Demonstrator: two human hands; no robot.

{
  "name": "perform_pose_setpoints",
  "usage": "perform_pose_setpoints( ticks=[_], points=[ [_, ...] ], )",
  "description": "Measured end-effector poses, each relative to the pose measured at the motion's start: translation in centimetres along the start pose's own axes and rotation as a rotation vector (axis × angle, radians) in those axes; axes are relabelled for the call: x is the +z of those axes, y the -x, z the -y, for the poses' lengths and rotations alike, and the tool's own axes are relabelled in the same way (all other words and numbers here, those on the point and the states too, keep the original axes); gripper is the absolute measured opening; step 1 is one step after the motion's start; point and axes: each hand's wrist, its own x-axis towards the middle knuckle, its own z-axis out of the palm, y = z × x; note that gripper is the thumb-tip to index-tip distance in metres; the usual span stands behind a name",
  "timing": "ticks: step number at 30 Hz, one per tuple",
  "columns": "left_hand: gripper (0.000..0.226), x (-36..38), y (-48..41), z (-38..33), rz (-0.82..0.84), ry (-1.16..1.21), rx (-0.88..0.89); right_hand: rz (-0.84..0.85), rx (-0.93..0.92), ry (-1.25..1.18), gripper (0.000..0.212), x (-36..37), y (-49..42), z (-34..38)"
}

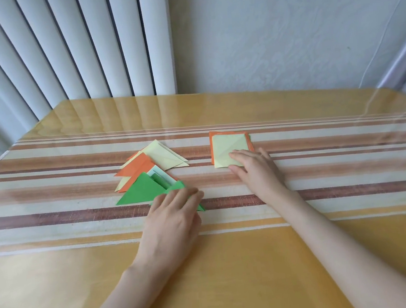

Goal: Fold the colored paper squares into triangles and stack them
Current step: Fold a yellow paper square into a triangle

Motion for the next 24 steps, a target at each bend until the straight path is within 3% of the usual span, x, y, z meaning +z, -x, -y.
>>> perform_pose_setpoints(
  ticks=[3, 6, 9, 13, 17, 19, 22, 24],
  points=[
    [0.041, 0.1, 0.9, 0.6, 0.150, -0.022, 0.000, -0.105, -0.077, 0.076, 0.027, 0.9, 0.1, -0.2],
    [0.043, -0.1, 1.5, 1.2, 0.182, -0.075, -0.034, -0.187, -0.158, 0.090, 0.006, 1.1, 0.2, -0.1],
    [0.043, -0.7, 2.2, 2.3, 0.172, -0.112, -0.120, -0.260, -0.178, 0.118, 0.029, 0.7, 0.3, 0.2],
    [0.045, -0.8, 2.6, 3.7, 0.123, -0.082, -0.183, -0.479, -0.173, 0.125, 0.015, -0.1, 0.8, 0.5],
    [0.045, -1.5, 1.5, 3.2, 0.013, 0.036, -0.182, -0.668, -0.132, -0.074, 0.023, -3.0, 2.1, 2.5],
    [0.043, -2.2, 0.7, 2.1, -0.066, 0.174, -0.189, -0.633, -0.038, -0.323, 0.023, -4.8, 3.6, 3.9],
    [0.040, -3.0, 0.3, -0.1, -0.170, 0.431, -0.214, -0.447, 0.166, -0.763, 0.020, -6.6, 6.4, 5.2],
    [0.040, -3.5, 0.6, -1.5, -0.177, 0.539, -0.224, -0.322, 0.233, -0.864, 0.018, -6.7, 7.9, 5.0]
  ],
)
